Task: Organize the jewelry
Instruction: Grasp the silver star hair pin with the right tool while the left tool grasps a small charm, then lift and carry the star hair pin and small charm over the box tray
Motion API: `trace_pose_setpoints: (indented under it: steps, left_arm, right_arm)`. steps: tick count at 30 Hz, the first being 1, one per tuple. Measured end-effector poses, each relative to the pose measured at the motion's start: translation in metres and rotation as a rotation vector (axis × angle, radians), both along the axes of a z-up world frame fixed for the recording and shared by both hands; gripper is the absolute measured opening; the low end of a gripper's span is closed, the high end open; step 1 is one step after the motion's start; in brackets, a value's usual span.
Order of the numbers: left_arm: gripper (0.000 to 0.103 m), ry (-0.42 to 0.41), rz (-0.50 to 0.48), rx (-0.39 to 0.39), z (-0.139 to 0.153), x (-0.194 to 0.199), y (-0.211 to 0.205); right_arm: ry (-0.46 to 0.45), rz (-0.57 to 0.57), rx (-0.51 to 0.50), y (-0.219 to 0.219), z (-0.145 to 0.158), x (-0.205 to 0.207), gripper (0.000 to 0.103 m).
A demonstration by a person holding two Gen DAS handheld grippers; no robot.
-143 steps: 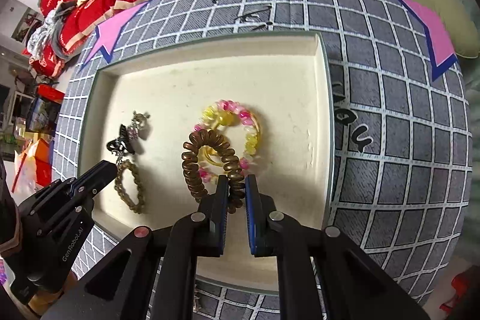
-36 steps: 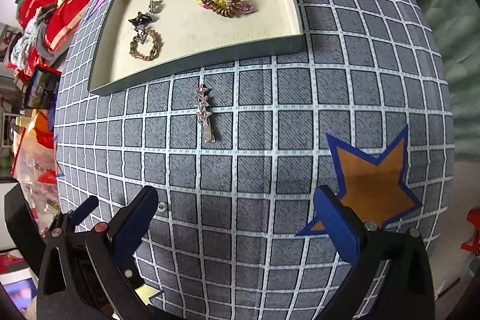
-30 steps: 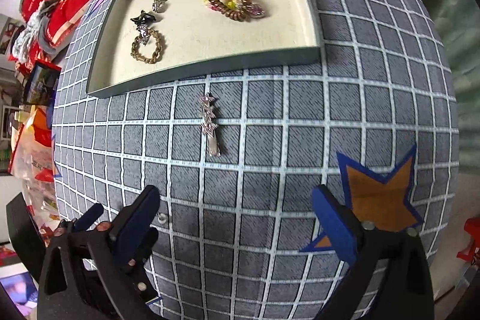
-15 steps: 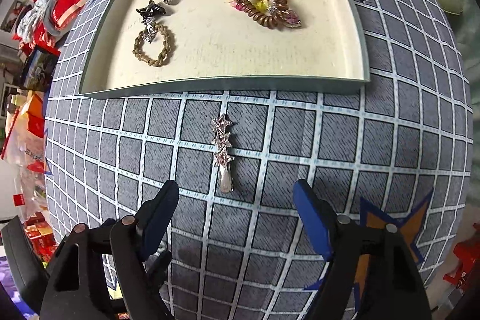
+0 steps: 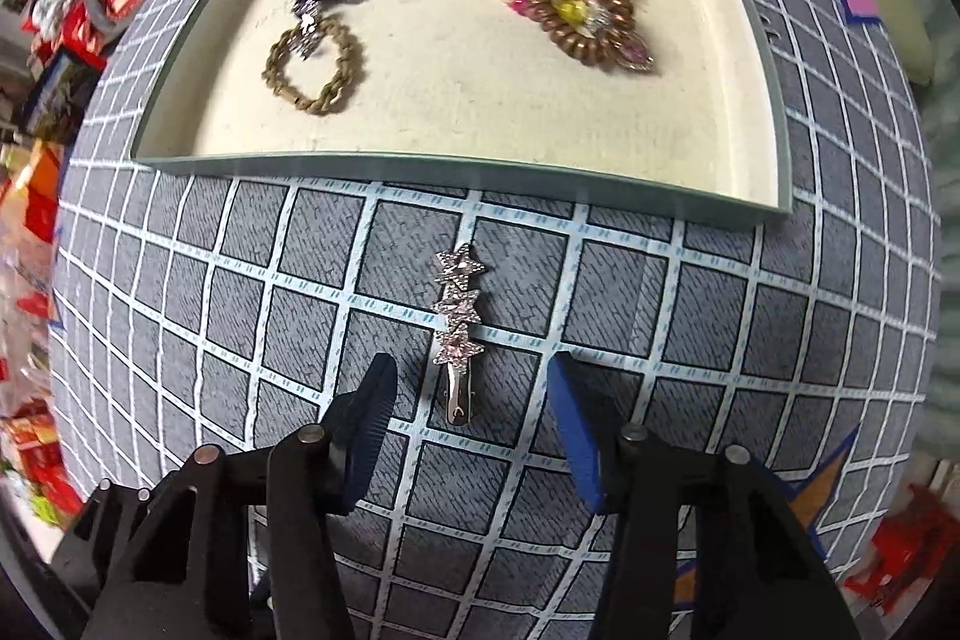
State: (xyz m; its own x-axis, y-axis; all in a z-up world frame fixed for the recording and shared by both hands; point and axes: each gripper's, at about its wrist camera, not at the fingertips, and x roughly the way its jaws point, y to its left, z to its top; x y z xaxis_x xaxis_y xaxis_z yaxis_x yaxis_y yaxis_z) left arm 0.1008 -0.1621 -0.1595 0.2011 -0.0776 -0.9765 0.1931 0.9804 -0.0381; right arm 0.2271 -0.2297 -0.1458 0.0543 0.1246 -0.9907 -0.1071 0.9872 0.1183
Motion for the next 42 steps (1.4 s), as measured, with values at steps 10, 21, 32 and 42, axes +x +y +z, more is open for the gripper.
trace_pose_setpoints:
  steps: [10, 21, 32, 42]
  left_arm:
    - [0.018, 0.016, -0.026, -0.080, 0.017, -0.007, 0.008]
    - [0.018, 0.024, 0.042, -0.204, 0.048, -0.001, 0.040]
    - [0.018, -0.027, 0.037, -0.222, 0.073, 0.013, 0.064]
    - [0.018, -0.101, 0.031, -0.239, 0.106, 0.034, 0.067]
  right_arm:
    - [-0.011, -0.015, -0.021, 0.010, 0.001, 0.000, 0.011]
    - [-0.022, -0.086, 0.070, -0.036, 0.020, -0.028, 0.011]
    - [-0.041, -0.151, 0.137, -0.059, 0.052, -0.050, 0.011]
    - [-0.086, -0.196, 0.185, -0.064, 0.083, -0.044, 0.011]
